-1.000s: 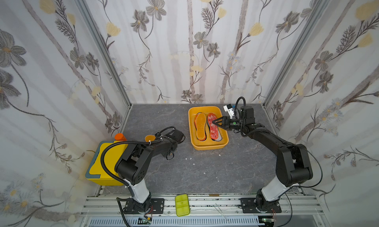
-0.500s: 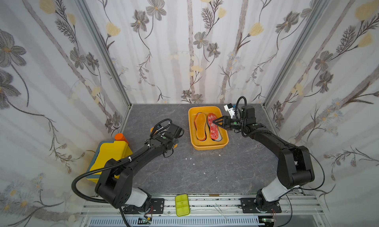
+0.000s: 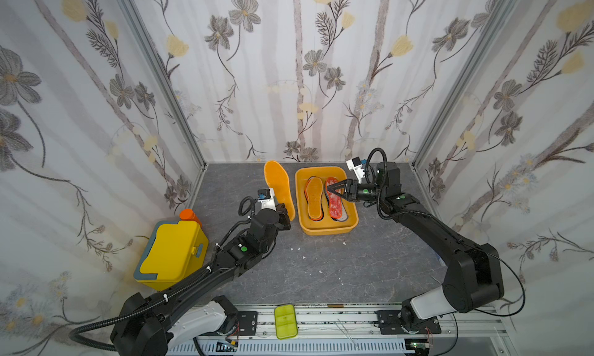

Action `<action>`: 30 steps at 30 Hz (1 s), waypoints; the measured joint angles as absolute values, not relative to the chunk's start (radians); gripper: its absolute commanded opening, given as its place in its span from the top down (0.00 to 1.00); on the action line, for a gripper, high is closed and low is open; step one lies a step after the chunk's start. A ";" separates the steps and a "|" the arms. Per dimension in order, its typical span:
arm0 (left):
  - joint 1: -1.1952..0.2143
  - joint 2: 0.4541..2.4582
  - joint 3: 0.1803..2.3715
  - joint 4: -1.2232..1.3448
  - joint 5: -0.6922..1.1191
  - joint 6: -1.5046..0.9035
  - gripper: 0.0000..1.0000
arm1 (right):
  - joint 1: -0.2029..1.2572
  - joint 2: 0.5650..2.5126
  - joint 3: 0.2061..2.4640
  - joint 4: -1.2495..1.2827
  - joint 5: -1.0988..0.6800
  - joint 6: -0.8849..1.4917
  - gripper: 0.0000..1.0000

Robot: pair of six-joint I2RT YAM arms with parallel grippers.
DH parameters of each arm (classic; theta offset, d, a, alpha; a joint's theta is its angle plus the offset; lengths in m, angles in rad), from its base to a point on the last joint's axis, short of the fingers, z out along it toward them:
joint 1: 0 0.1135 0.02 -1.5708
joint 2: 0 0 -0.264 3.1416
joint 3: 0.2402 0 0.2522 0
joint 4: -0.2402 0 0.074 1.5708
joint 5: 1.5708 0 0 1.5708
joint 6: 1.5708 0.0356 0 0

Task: Put the insoles into the storage box
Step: Pick up the insole from the center of the board, then place the insole in the storage box.

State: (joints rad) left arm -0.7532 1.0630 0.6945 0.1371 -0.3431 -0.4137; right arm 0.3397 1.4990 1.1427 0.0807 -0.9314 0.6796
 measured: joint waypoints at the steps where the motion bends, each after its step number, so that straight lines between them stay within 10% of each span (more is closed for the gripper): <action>1: -0.765 1.063 0.680 0.171 -0.326 -0.384 1.00 | 0.350 1.499 1.144 0.084 -0.924 0.688 0.45; 30: -0.833 1.200 0.681 0.422 -0.210 -0.240 1.00 | 0.433 1.610 1.264 0.168 -0.842 0.778 0.61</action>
